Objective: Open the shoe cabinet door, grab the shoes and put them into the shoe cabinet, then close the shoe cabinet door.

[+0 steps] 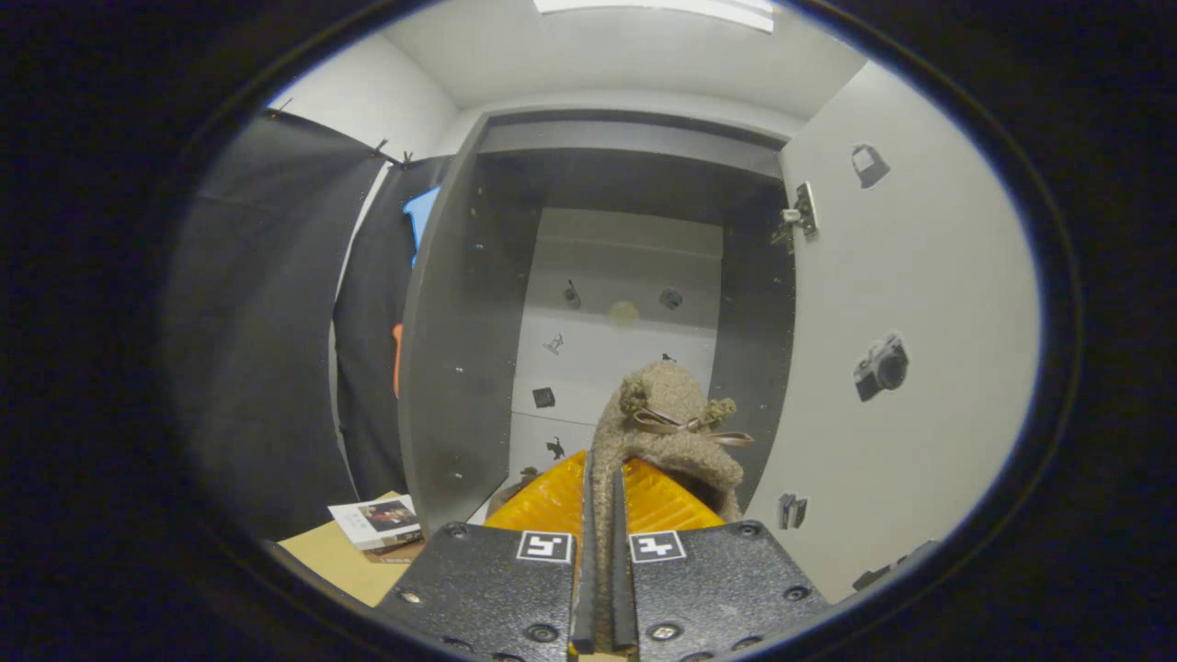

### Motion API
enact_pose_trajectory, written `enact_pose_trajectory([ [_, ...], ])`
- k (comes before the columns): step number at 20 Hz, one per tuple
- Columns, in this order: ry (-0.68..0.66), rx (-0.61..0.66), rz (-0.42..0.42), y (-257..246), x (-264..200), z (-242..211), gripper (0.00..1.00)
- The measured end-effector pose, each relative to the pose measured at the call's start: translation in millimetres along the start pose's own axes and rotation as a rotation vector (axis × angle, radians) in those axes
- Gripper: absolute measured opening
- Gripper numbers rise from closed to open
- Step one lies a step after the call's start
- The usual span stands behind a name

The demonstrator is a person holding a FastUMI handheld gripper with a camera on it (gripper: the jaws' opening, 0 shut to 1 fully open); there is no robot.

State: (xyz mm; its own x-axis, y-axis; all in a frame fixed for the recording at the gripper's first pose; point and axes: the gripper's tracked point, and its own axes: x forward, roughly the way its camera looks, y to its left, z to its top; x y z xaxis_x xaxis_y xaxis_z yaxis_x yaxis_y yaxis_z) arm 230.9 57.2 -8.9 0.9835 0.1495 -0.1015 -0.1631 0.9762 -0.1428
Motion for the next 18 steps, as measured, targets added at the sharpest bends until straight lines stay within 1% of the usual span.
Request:
enact_pose_trajectory([
  [3,0.014,-0.042,-0.018,-9,45,-8,0.1],
  [6,0.05,-0.073,-0.048,-21,84,-28,0.1],
  [11,0.164,-0.055,-0.064,-37,147,-88,0.1],
  [13,0.198,-0.058,-0.065,-42,165,-112,0.1],
  [15,0.231,-0.074,-0.083,-44,181,-138,0.1],
  [18,0.292,-0.078,-0.089,-47,198,-171,0.1],
])
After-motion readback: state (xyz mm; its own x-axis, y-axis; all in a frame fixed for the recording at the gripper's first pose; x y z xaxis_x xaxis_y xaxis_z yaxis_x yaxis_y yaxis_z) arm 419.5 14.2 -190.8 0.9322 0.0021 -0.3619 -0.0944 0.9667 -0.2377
